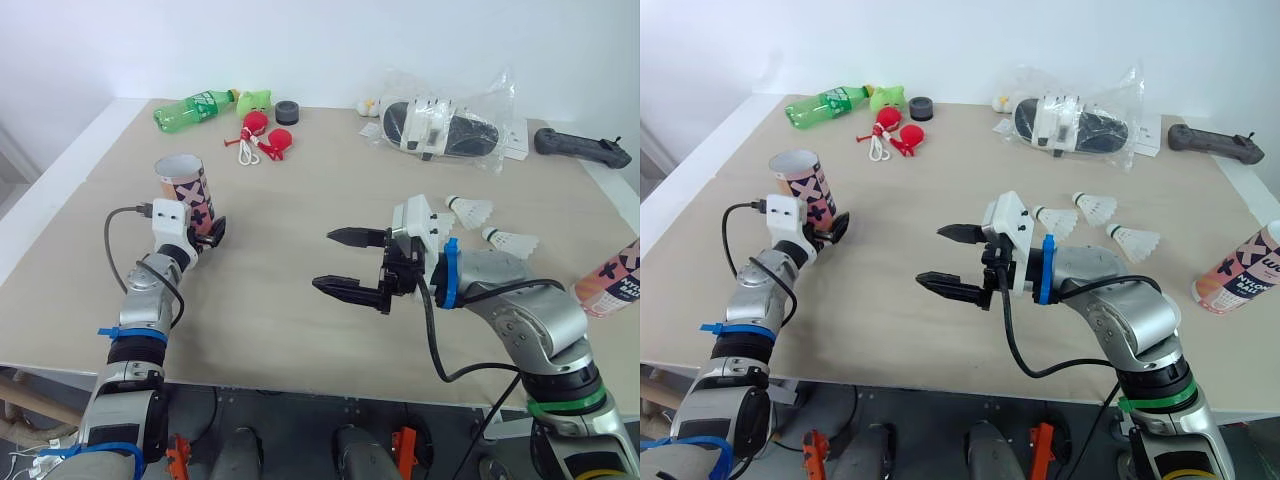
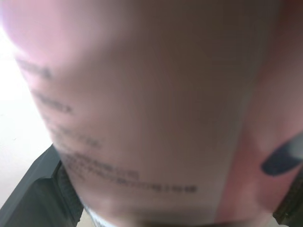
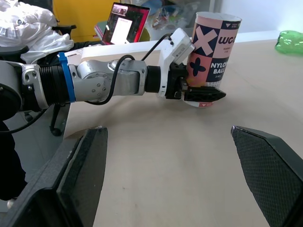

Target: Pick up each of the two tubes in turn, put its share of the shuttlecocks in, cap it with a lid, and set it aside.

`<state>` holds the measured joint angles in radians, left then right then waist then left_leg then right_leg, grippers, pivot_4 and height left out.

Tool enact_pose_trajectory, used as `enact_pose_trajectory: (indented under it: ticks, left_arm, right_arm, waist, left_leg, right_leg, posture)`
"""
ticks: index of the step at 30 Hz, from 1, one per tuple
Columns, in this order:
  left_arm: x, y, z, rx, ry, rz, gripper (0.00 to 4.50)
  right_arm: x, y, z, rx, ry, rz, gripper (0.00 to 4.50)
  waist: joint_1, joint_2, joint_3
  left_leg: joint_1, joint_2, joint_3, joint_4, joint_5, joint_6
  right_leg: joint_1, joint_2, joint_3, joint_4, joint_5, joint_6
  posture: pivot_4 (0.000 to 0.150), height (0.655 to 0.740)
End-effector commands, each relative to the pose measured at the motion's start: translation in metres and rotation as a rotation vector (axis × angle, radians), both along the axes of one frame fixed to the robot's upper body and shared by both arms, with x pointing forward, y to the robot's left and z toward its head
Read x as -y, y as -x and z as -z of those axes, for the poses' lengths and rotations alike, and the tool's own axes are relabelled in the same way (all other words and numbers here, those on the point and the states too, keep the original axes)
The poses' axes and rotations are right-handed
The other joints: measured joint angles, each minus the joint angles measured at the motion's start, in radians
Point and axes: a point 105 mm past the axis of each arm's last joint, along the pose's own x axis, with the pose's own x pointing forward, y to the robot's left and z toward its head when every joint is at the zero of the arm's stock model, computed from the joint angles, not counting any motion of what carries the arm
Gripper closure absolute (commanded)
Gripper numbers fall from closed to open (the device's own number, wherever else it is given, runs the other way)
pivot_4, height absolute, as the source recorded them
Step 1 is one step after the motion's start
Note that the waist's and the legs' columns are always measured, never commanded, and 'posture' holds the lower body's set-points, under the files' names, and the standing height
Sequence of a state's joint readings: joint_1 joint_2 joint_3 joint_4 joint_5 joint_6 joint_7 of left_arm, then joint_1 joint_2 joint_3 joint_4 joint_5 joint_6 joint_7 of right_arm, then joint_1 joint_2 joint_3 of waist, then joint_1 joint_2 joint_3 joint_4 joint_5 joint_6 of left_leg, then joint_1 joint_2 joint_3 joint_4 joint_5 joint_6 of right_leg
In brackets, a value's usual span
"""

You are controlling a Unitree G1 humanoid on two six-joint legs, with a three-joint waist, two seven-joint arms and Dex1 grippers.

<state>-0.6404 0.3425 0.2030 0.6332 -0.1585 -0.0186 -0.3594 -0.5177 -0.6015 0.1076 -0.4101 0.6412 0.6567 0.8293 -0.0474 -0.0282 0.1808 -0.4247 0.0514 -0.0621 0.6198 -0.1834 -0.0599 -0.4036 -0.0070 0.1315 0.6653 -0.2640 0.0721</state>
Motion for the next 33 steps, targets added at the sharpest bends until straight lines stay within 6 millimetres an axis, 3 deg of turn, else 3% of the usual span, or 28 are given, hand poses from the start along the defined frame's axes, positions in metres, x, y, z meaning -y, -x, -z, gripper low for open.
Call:
enact_pose_trajectory:
  ticks: [1,3,10,13,19,21,24,30,33]
  left_arm:
    - [-0.005,-0.002,-0.017,0.062,-0.010,-0.014,0.86]
    - [-0.006,-0.002,-0.017,0.057,-0.011,-0.018,1.35]
    - [-0.007,0.002,-0.025,0.081,-0.058,0.025,1.35]
    - [0.006,0.008,-0.036,0.086,-0.159,0.188,1.35]
    - [0.042,0.043,-0.050,-0.002,-0.479,0.645,1.35]
    - [0.046,0.054,-0.055,-0.053,-0.644,0.767,1.35]
    - [0.049,0.069,-0.057,-0.155,-0.818,0.918,1.35]
    - [0.064,0.085,-0.056,-0.258,-0.937,1.075,1.35]
    - [0.072,0.087,-0.051,-0.277,-0.940,1.101,1.35]
  right_arm:
    - [0.000,0.005,-0.011,0.049,-0.022,-0.005,0.00]
    - [0.000,0.005,-0.012,0.049,-0.022,-0.005,0.00]
    - [0.006,0.004,-0.019,0.057,-0.031,0.006,0.00]
    - [0.021,-0.001,-0.032,0.053,-0.050,0.040,0.00]
    - [0.069,-0.018,-0.050,0.052,-0.049,0.211,0.00]
    - [0.087,-0.024,-0.044,0.041,-0.042,0.311,0.00]
    - [0.109,-0.035,-0.017,0.032,0.007,0.503,0.00]
    - [0.136,-0.058,0.023,0.038,0.048,0.826,0.00]
    - [0.142,-0.073,0.032,0.039,0.041,0.925,0.00]
  waist:
    - [0.000,0.000,0.000]
    - [0.000,0.000,0.000]
    - [0.000,0.000,0.000]
    - [0.000,0.000,0.000]
    - [0.001,0.000,0.000]
    - [-0.001,0.000,0.000]
    - [0.000,0.000,0.000]
    - [-0.007,0.002,0.001]
    - [-0.009,0.002,0.001]
  left_leg:
    - [0.000,0.000,0.000,0.000,0.000,0.000]
    - [0.000,0.000,0.000,0.000,0.000,0.000]
    - [0.000,0.000,0.000,0.000,0.000,0.000]
    - [-0.001,0.000,0.000,0.000,0.000,0.000]
    - [-0.002,0.000,0.000,-0.001,0.001,-0.001]
    - [-0.002,0.000,0.000,-0.002,0.001,-0.001]
    - [-0.002,0.001,0.000,-0.002,0.000,-0.001]
    - [-0.003,0.001,0.000,-0.002,0.000,-0.001]
    - [-0.002,0.001,0.000,-0.002,0.000,0.000]
  right_leg:
    - [0.000,0.000,0.000,0.000,0.000,0.000]
    - [0.000,0.000,0.000,0.000,0.000,0.000]
    - [0.000,0.000,0.000,0.000,0.000,0.000]
    - [-0.001,0.000,0.000,0.000,0.000,0.000]
    - [-0.002,0.000,-0.001,0.000,0.003,-0.007]
    - [-0.002,0.000,-0.001,0.000,0.002,-0.007]
    - [-0.003,0.000,-0.002,0.001,0.001,-0.009]
    - [-0.004,0.001,-0.002,0.001,-0.001,-0.007]
    - [-0.004,0.001,-0.002,0.002,-0.003,-0.003]
  posture:
    - [0.150,0.7400]
    - [0.150,0.7400]
    - [0.150,0.7400]
    - [0.150,0.7400]
    - [0.150,0.7400]
    - [0.150,0.7400]
    - [0.150,0.7400]
    - [0.150,0.7400]
    - [0.150,0.7400]
